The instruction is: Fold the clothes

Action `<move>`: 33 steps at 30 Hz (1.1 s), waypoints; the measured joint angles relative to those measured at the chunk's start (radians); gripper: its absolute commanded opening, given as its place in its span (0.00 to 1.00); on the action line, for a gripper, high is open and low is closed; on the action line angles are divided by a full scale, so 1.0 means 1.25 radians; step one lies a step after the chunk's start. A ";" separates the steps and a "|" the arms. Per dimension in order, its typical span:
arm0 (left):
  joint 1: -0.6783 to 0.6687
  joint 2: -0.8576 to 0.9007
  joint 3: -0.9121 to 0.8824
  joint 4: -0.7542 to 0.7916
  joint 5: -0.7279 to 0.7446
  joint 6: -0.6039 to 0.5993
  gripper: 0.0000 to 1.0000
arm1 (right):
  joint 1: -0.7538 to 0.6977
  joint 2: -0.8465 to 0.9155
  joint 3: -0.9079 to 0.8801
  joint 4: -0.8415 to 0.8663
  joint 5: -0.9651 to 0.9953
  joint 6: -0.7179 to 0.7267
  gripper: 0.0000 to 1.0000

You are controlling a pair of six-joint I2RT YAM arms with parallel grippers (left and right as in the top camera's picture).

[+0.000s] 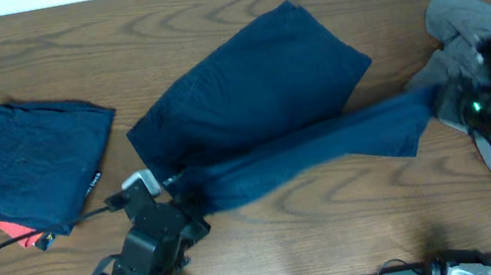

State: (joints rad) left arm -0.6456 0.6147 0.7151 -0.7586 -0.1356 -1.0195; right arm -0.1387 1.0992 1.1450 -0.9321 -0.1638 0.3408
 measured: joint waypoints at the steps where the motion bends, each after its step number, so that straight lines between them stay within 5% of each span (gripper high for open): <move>1: 0.002 0.014 0.000 0.019 -0.024 0.001 0.06 | 0.015 0.023 0.008 0.028 -0.001 -0.009 0.01; 10: 0.167 0.262 0.002 0.215 -0.100 0.003 0.06 | 0.154 0.276 0.063 0.327 -0.001 -0.064 0.01; 21: 0.433 0.610 0.005 0.658 0.069 0.003 0.07 | 0.204 0.507 0.071 0.642 -0.006 -0.066 0.01; 25: 0.460 0.718 0.006 0.783 0.101 0.003 0.07 | 0.228 0.582 0.072 0.762 -0.001 -0.061 0.18; 26: 0.464 0.746 0.006 0.817 0.106 0.004 0.07 | 0.237 0.604 0.072 0.801 0.001 -0.064 0.30; 28: 0.468 0.798 0.007 0.880 0.113 0.011 0.32 | 0.252 0.641 0.074 0.864 0.001 -0.057 0.61; 29: 0.470 0.826 0.007 0.909 0.118 0.013 0.55 | 0.259 0.659 0.074 0.888 0.001 -0.059 0.68; 33: 0.499 0.871 0.007 0.959 0.162 0.024 0.96 | 0.277 0.700 0.074 0.891 -0.001 -0.060 0.70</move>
State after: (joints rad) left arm -0.0219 1.7035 0.7238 0.4400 0.0669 -0.9894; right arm 0.2073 1.9743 1.2381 0.1818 -0.1650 0.2661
